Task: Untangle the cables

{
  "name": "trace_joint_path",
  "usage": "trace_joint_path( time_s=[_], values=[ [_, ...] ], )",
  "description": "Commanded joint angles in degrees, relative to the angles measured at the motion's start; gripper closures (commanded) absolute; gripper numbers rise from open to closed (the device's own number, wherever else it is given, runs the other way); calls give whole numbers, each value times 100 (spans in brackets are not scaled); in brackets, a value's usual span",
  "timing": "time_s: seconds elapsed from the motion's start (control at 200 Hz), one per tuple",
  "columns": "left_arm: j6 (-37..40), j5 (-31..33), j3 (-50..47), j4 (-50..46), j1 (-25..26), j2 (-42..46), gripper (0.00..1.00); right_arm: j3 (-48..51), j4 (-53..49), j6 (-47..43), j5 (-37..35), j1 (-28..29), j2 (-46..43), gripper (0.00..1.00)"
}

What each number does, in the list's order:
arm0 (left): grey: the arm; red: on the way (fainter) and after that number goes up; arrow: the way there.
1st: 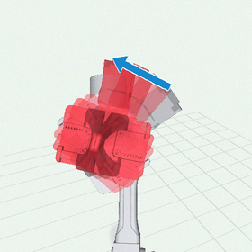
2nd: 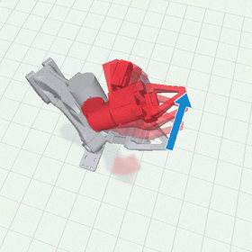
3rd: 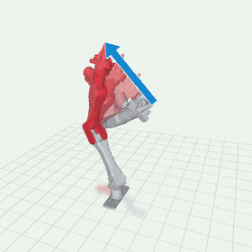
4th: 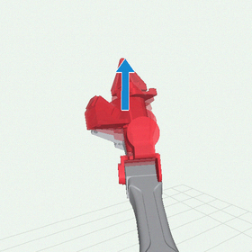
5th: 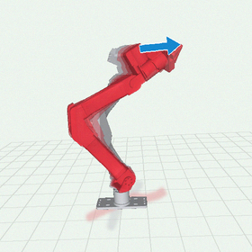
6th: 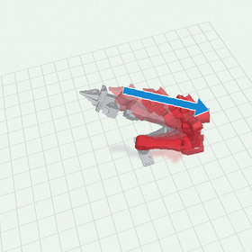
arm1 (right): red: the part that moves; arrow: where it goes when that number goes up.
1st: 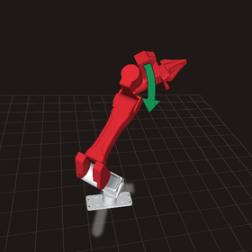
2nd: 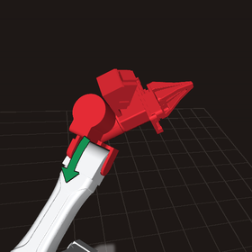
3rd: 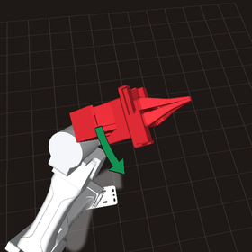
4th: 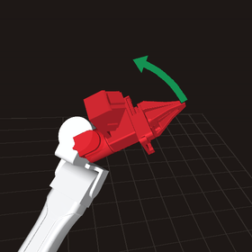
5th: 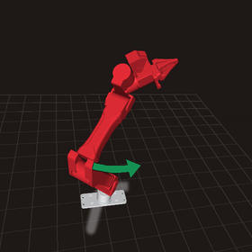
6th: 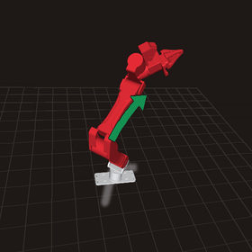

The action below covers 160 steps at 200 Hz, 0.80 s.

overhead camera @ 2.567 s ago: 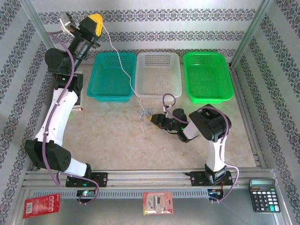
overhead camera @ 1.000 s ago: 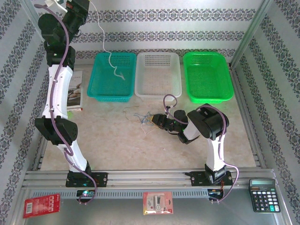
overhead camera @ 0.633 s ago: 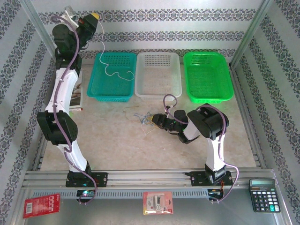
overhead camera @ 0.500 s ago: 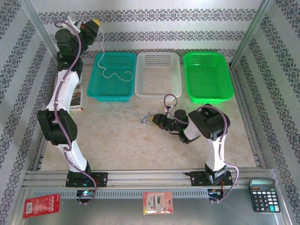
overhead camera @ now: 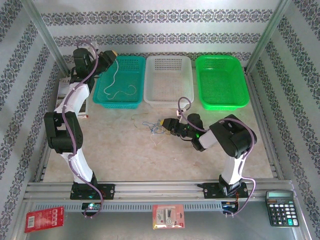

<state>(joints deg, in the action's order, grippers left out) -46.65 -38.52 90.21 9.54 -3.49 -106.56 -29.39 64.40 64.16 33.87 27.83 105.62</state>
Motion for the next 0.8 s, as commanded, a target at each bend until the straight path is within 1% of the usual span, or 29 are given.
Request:
trace_joint_path(
  time_s=[0.0,0.07,0.165,0.29,0.41,0.49,0.56,0.6,0.704,0.739,0.794],
  values=[
    [1065,216,296,-1432,123,0,56,28,-290,-234,-18,-50,-341,57],
    [1277,396,392,-1895,142,30,41,38,-508,-330,-63,-50,-522,55],
    [1516,648,569,-2464,161,86,28,30,-831,-474,-107,-34,-783,54],
    [2120,1208,1378,-3919,269,-59,18,-19,-1291,-692,-178,-26,-1103,53],
    [2691,1693,2265,-5187,445,-363,13,-71,-1626,-816,-223,-31,-1325,52],
    [3162,2023,3151,-6157,633,-786,8,-115,-1774,-859,-247,-17,-1421,52],
    [3516,2385,3784,-6824,795,-1140,7,-152,-1881,-888,-271,-6,-1491,52],
    [3648,2660,4022,-7055,871,-1299,6,-168,-1936,-916,-275,3,-1537,52],
    [3822,3008,4280,-7311,1008,-1565,2,-210,-2134,-994,-304,29,-1687,52],
    [3890,3216,4430,-7442,1069,-1670,0,-214,-2151,-1024,-323,38,-1755,52],
    [3989,3468,4494,-7501,1170,-1728,0,-218,-2407,-1092,-345,47,-1891,52]
  ],
)
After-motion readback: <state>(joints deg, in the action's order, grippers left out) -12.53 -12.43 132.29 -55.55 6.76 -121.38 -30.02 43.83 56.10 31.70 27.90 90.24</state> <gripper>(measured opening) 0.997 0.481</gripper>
